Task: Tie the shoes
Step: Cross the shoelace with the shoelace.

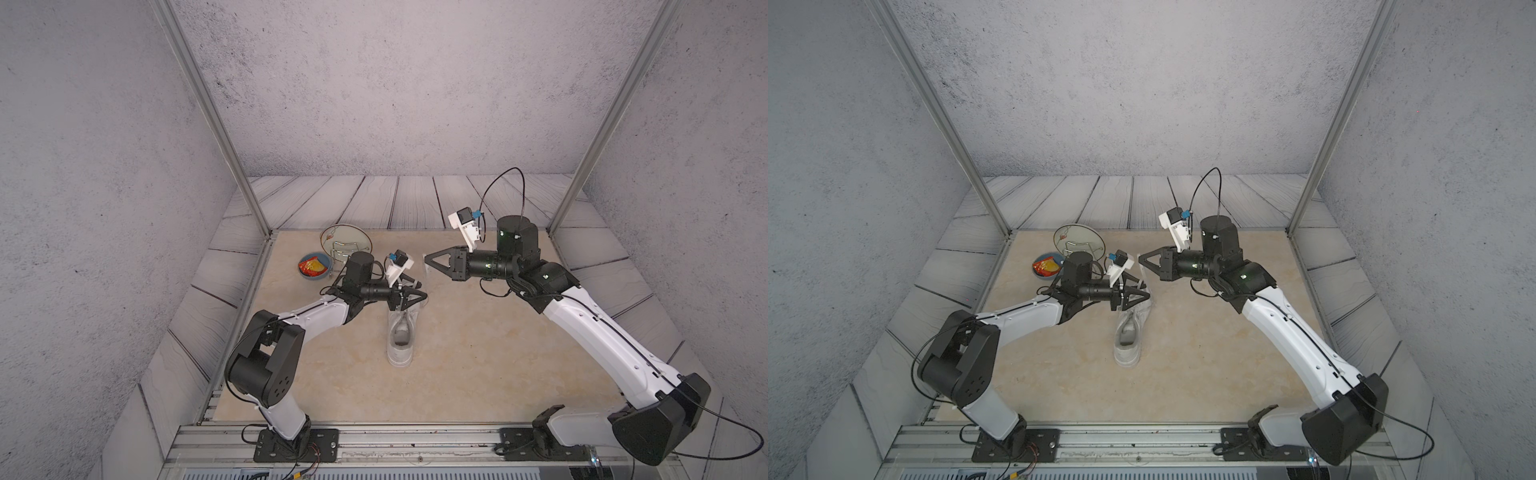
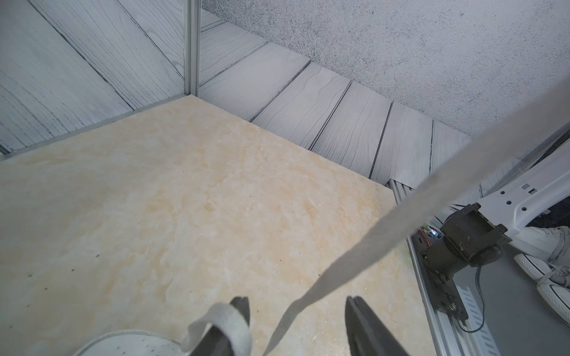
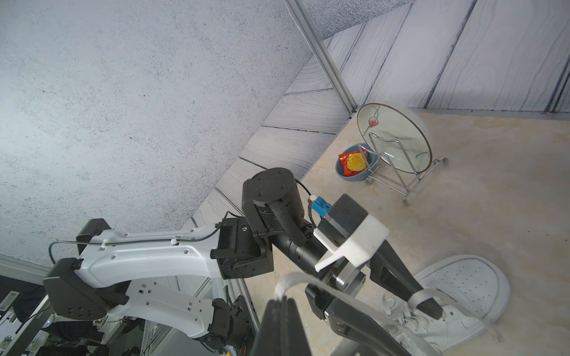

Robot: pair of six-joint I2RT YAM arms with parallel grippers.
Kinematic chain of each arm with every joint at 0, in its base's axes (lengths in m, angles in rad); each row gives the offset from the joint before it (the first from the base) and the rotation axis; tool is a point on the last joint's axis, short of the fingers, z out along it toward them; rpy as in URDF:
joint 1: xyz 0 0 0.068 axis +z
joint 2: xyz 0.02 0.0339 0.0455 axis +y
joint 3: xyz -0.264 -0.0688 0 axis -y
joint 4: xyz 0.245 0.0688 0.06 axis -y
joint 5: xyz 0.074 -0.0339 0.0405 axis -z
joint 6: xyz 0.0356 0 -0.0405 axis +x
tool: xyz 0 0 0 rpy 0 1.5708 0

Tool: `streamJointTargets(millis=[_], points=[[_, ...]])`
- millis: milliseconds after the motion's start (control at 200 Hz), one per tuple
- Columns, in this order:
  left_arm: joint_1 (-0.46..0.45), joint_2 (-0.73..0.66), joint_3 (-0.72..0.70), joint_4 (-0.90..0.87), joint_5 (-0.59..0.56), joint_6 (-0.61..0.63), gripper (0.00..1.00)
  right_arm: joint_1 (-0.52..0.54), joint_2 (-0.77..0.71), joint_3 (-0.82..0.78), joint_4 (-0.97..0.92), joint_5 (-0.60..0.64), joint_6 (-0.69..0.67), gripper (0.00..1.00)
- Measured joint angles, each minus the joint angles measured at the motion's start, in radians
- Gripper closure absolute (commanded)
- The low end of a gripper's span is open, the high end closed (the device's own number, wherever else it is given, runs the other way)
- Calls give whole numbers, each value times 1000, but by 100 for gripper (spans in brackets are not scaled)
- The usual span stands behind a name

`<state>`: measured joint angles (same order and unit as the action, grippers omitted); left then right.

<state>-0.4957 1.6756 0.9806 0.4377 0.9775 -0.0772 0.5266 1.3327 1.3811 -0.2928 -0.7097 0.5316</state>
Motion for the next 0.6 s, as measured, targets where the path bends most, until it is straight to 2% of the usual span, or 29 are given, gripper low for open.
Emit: streamJointTargets(millis=[240, 320, 500, 600], points=[[-15, 1, 29, 16, 4, -18, 45, 0, 0, 0, 16, -14, 19, 100], [-16, 1, 33, 16, 4, -23, 48, 0, 0, 0, 24, -19, 24, 100], [-16, 1, 41, 15, 4, -29, 70, 0, 0, 0, 30, -22, 33, 100], [-17, 1, 43, 14, 6, -28, 90, 0, 0, 0, 30, -22, 34, 100]])
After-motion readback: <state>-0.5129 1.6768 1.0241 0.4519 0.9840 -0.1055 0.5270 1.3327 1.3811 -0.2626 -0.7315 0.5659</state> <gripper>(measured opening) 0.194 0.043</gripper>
